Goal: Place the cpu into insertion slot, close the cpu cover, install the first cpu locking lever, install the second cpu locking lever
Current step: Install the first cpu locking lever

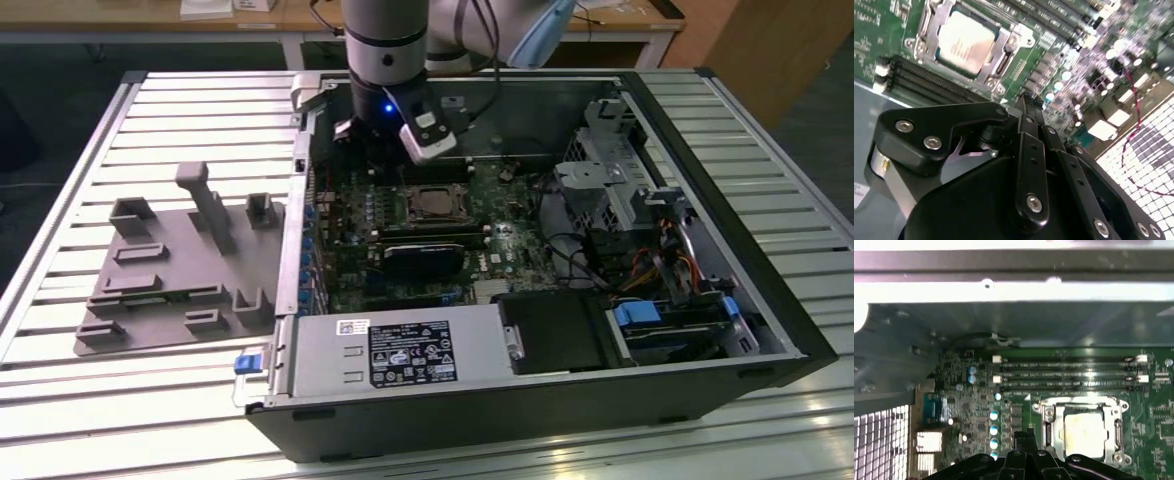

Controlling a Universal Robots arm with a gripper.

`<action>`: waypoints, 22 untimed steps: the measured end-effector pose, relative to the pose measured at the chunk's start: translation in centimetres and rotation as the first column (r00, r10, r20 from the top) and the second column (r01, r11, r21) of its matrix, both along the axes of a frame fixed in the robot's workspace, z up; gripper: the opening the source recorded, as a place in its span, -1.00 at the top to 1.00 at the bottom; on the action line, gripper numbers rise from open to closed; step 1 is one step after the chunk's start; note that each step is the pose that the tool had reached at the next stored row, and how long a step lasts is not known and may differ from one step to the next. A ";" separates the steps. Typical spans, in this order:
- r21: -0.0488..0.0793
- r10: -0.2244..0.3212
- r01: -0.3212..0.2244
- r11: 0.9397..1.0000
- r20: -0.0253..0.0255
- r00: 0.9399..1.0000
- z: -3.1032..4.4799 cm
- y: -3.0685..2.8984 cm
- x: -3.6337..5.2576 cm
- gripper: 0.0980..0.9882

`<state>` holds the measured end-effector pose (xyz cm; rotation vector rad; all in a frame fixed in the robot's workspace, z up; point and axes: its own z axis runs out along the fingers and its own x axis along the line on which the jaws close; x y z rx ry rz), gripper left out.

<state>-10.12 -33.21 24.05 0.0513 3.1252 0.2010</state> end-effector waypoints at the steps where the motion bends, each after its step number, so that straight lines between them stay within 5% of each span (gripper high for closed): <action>1: 0.015 0.000 0.000 1.000 0.001 1.000 0.00 0.00 -0.02 0.98; 5: 0.081 0.000 0.000 0.997 0.002 1.000 0.00 0.00 -0.09 0.98; 13: 0.174 0.000 0.000 0.985 0.003 1.000 0.00 0.00 -0.29 0.98; 15: 0.186 0.000 0.000 0.983 0.004 1.000 0.00 0.00 -0.30 0.98; 22: 0.189 0.000 0.000 0.982 0.003 1.000 0.00 0.00 0.32 0.98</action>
